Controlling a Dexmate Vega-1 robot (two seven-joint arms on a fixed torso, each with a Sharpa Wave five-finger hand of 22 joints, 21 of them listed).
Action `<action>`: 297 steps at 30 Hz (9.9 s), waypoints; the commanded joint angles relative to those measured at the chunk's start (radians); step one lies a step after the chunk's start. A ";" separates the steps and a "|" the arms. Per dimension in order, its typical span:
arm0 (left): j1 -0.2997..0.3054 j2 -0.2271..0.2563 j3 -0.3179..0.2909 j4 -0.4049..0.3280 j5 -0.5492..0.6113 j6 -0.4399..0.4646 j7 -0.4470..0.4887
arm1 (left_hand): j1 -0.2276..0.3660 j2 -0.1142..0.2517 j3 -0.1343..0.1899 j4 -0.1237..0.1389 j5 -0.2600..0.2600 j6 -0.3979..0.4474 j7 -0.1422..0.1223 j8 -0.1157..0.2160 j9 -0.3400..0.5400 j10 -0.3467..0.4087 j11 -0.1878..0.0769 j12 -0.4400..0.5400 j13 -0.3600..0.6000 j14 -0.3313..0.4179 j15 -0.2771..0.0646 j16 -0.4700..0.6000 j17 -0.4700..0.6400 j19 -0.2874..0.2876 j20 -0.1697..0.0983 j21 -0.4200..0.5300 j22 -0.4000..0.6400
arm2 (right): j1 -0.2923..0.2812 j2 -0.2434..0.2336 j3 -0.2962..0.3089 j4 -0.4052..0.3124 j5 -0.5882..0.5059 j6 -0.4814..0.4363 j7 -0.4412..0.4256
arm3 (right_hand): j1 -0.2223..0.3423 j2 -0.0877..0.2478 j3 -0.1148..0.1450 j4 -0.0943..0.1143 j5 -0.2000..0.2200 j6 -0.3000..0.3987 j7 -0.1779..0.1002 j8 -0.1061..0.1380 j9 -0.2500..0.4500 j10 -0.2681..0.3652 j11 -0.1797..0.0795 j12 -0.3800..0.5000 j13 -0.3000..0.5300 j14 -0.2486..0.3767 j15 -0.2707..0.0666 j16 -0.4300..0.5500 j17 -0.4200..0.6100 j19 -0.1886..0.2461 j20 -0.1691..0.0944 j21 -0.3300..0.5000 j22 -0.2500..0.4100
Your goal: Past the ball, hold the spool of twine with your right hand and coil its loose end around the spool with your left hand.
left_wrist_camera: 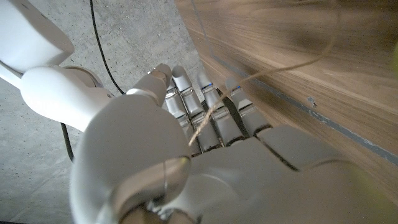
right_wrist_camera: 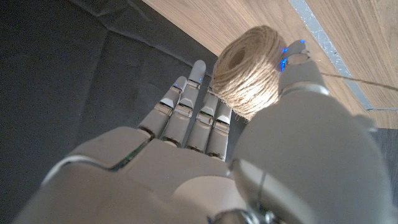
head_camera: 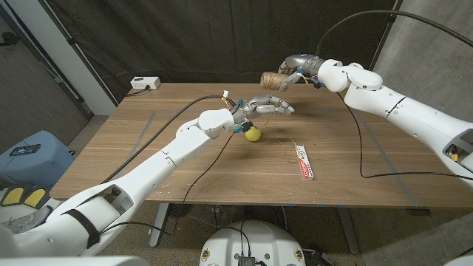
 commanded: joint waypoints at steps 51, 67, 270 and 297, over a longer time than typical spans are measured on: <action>-0.044 0.021 -0.011 -0.058 0.011 -0.014 -0.022 | 0.007 0.014 -0.007 0.000 0.007 0.016 0.005 -0.007 0.001 0.016 0.006 -0.018 0.013 0.012 -0.004 -0.007 0.011 0.003 0.005 0.010 0.002 | -0.071 -0.053 0.009 -0.033 0.011 -0.070 0.008 | 0.126 0.153 -0.017 0.000 -0.007 0.212 -0.124 0.018 0.012 0.120 -0.097 0.004 0.003 0.024 -0.159 -0.009 0.009 0.015 -0.031 0.000 0.002; -0.046 0.030 -0.017 -0.067 0.012 -0.016 -0.017 | 0.006 0.015 -0.007 0.002 0.009 0.021 0.005 -0.008 0.001 0.021 0.005 -0.021 0.016 0.016 -0.005 -0.010 0.010 0.004 0.005 0.012 0.002 | -0.087 -0.056 0.003 -0.064 -0.017 -0.095 -0.013 | 0.126 0.159 -0.024 0.003 -0.010 0.229 -0.124 0.025 0.012 0.131 -0.097 0.004 0.000 0.035 -0.158 -0.010 0.011 0.023 -0.033 0.002 0.001; -0.184 -0.038 -0.050 0.188 -0.031 -0.170 -0.165 | 0.010 0.026 -0.021 0.000 0.031 0.015 0.023 -0.043 0.005 0.035 0.025 -0.079 0.038 0.024 -0.008 -0.037 0.025 -0.008 0.004 0.024 0.001 | -0.387 -0.341 0.152 -0.471 0.033 0.002 -0.023 | 0.150 0.186 -0.075 0.006 -0.016 0.235 -0.124 0.021 0.012 0.145 -0.095 -0.012 0.011 0.062 -0.159 -0.054 0.033 0.029 -0.037 -0.003 0.001; -0.192 -0.066 -0.045 0.230 -0.031 -0.185 -0.169 | 0.009 0.024 -0.027 0.001 0.031 0.019 0.007 -0.045 0.006 0.030 0.008 -0.083 0.049 0.024 -0.002 -0.038 0.031 -0.007 0.002 0.026 0.001 | -0.485 -0.498 0.241 -0.602 0.092 -0.016 -0.066 | 0.146 0.189 -0.080 0.007 -0.016 0.237 -0.126 0.021 0.012 0.151 -0.097 -0.012 0.011 0.069 -0.158 -0.058 0.037 0.029 -0.038 -0.003 0.001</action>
